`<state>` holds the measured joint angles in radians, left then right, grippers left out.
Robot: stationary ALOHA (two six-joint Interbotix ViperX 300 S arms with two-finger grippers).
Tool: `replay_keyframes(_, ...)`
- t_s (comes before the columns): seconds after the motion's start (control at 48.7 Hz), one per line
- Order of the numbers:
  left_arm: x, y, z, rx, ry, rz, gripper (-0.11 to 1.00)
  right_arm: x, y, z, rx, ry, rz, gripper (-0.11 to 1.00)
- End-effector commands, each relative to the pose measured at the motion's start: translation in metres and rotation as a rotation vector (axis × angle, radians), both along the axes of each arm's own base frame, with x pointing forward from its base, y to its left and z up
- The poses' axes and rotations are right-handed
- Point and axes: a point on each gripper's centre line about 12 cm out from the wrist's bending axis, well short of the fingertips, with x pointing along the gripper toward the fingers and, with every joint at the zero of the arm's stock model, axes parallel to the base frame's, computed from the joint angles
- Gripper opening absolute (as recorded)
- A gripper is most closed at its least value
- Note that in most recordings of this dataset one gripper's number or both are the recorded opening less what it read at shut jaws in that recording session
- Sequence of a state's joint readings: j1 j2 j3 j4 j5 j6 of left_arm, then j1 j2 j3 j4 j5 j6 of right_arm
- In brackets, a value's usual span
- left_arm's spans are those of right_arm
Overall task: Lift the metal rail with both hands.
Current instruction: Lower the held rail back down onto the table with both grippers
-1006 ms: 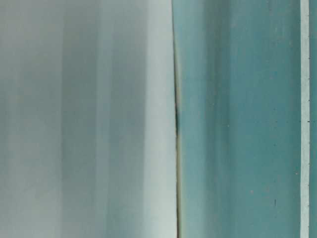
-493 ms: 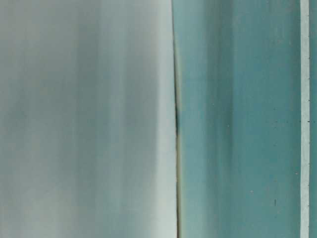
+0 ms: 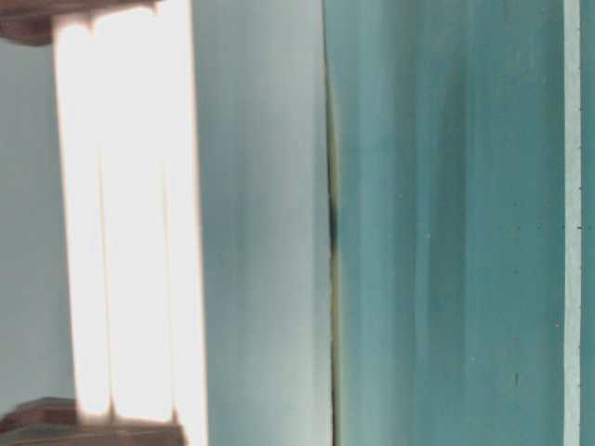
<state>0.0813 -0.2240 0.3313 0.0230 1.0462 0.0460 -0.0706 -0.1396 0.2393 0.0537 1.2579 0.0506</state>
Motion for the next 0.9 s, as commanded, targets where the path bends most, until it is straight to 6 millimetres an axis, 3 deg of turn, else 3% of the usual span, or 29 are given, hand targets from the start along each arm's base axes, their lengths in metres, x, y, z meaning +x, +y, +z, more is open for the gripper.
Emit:
replay_keyframes(0.0, 0.0, 0.001, 0.001, 0.007, -0.041, 0.004, 0.36, 0.001, 0.0, -0.01, -0.002, -0.021, -0.006, 0.38)
replay_keyframes(0.411, 0.005, 0.001, -0.057, -0.002, -0.027, 0.012, 0.36, 0.0, 0.0, -0.066, -0.008, -0.053, -0.014, 0.38)
replay_keyframes(0.883, 0.009, 0.0, -0.102, -0.005, -0.025, 0.01, 0.36, 0.006, 0.003, -0.113, -0.01, -0.039, -0.009, 0.38)
